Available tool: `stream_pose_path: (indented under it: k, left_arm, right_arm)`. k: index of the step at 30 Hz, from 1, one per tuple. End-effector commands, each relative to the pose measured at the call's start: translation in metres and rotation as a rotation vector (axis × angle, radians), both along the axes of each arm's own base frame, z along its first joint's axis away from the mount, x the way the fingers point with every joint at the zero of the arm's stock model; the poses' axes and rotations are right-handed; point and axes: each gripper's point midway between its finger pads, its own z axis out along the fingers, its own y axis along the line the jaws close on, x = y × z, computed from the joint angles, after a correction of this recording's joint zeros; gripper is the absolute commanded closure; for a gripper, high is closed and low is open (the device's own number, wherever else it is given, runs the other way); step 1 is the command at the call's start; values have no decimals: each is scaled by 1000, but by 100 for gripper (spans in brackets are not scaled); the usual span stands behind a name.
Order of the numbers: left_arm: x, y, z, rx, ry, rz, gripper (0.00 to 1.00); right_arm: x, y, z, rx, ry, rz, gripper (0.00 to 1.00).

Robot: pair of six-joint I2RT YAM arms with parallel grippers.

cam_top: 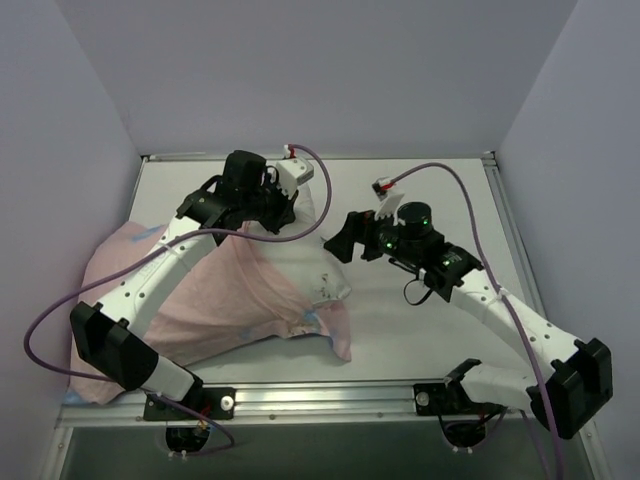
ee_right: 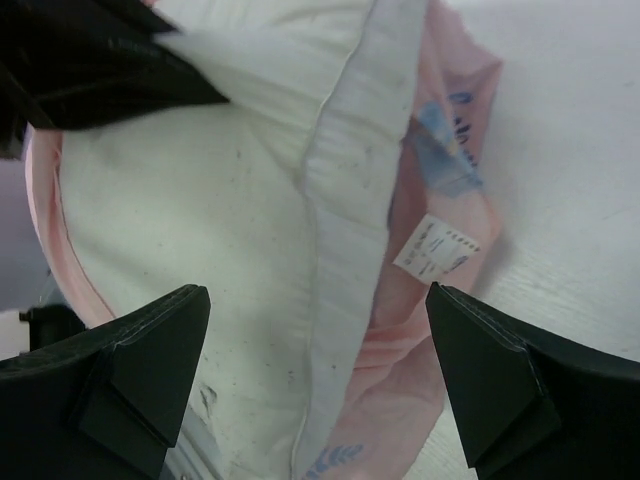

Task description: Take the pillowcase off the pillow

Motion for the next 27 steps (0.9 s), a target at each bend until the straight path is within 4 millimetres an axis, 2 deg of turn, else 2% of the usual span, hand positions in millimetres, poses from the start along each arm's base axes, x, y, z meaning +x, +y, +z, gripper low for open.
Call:
stream_pose_path:
  k: [1,3,5,9,11,13,14,15,17,18,19,20,21,22,23,25,26,27]
  left_arm:
    - [6,-13,57,-112,-146,-44,98]
    - [5,-13,56,-112,-145,-46,98]
    - [4,-13,57,-111,-149,-49,98]
    - [2,-15,59,-118,-147,-66,98]
    - [2,-16,61,-126,-145,-71,98]
    - [0,-20,60,-140,-129,-93,98]
    - [-2,-23,62,-149,-123,-104,98]
    - [-3,-25,65,-158,-123,-113,98]
    - [-9,-30,64,-170,-99,-155,98]
    - [-11,-32,67,-171,-98,-173,98]
    - [-10,-33,62,-155,-94,-191,97]
    - [-15,-31,55,-134,-60,-201,74]
    - [-15,-28,57,-119,-58,-205,7]
    - [-22,-20,43,-58,-14,-225,6]
    - [-24,-13,39,-23,1,-222,6]
    - [-25,13,48,17,-6,-182,6]
    - [-32,33,45,46,34,-147,6]
    - [-24,66,48,61,42,-57,6]
  right_arm:
    - [-23,48,-13,0,-23,195,4]
    - [-27,66,-10,45,-43,251,3]
    - [-32,76,-13,62,-44,279,0]
    - [-45,93,-33,87,-1,358,0]
    - [-51,100,-34,128,-9,388,0]
    - [-52,108,-48,115,28,389,0]
    - [-54,114,-51,114,26,392,2]
    - [-53,120,-61,107,47,397,5]
    - [-56,130,-67,128,76,419,27]
    - [-55,137,-75,125,103,427,42]
    - [-54,140,-76,134,113,428,71]
    - [-53,143,-75,153,125,421,87]
    - [-50,143,-78,157,134,407,100]
    - [-46,142,-79,161,141,383,100]
    - [-43,141,-79,174,155,363,100]
    - [-30,128,-84,190,186,296,100]
    - [-25,124,-80,217,182,276,100]
    - [-21,119,-76,257,211,250,100]
